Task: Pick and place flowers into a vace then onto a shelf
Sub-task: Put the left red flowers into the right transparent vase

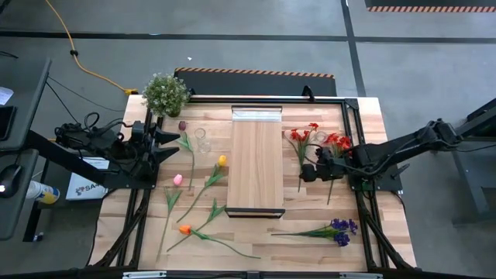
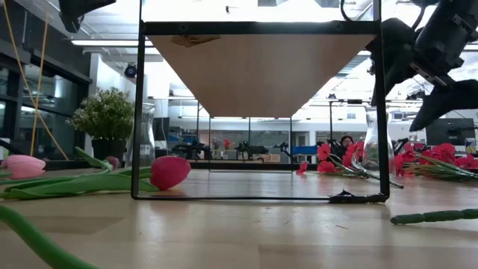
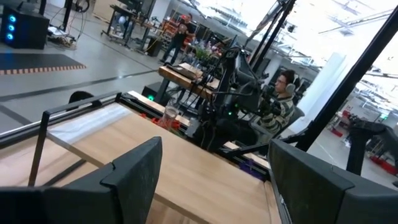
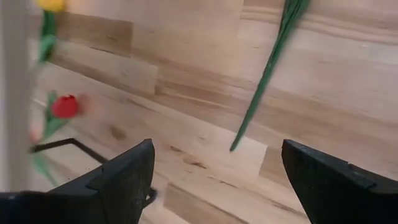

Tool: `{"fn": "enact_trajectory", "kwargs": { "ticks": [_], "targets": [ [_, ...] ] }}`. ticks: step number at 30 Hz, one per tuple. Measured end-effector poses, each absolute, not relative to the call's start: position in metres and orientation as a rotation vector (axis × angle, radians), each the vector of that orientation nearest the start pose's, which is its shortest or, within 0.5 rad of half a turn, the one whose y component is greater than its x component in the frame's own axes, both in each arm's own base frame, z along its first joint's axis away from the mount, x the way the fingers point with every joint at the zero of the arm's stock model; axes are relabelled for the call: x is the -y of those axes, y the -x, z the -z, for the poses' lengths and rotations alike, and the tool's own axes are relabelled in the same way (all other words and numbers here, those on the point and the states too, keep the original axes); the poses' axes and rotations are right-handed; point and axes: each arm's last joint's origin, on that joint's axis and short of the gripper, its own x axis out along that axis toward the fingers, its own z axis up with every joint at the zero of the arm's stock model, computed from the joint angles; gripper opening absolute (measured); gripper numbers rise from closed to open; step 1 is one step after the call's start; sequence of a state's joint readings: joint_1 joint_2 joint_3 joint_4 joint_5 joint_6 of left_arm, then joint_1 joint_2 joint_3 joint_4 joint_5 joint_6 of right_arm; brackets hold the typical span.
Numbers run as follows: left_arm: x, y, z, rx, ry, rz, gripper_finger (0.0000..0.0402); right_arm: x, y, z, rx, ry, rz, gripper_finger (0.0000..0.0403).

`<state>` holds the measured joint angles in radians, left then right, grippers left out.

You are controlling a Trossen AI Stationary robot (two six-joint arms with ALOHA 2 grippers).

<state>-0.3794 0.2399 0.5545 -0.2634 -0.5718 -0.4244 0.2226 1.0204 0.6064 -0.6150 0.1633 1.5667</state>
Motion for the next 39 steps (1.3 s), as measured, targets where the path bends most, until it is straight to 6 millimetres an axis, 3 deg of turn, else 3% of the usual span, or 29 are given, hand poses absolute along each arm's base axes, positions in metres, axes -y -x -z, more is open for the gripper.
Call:
{"fn": "enact_trajectory", "kwargs": {
  "ticks": [7, 21, 39],
  "targets": [
    [0.010, -0.071, -0.302, 0.080, 0.439, -0.223, 0.0326, -0.039, -0.189, -0.184, -0.917, -1.170, 0.749, 0.0337],
    [0.009, -0.070, -0.300, 0.070, 0.429, -0.261, 0.0326, -0.044, -0.212, -0.152, -0.967, -1.121, 0.796, 0.0339],
    [0.009, -0.070, -0.296, 0.028, 0.405, -0.273, 0.0326, -0.040, -0.223, -0.131, -0.891, -1.043, 0.931, 0.0338]
  ]
}}
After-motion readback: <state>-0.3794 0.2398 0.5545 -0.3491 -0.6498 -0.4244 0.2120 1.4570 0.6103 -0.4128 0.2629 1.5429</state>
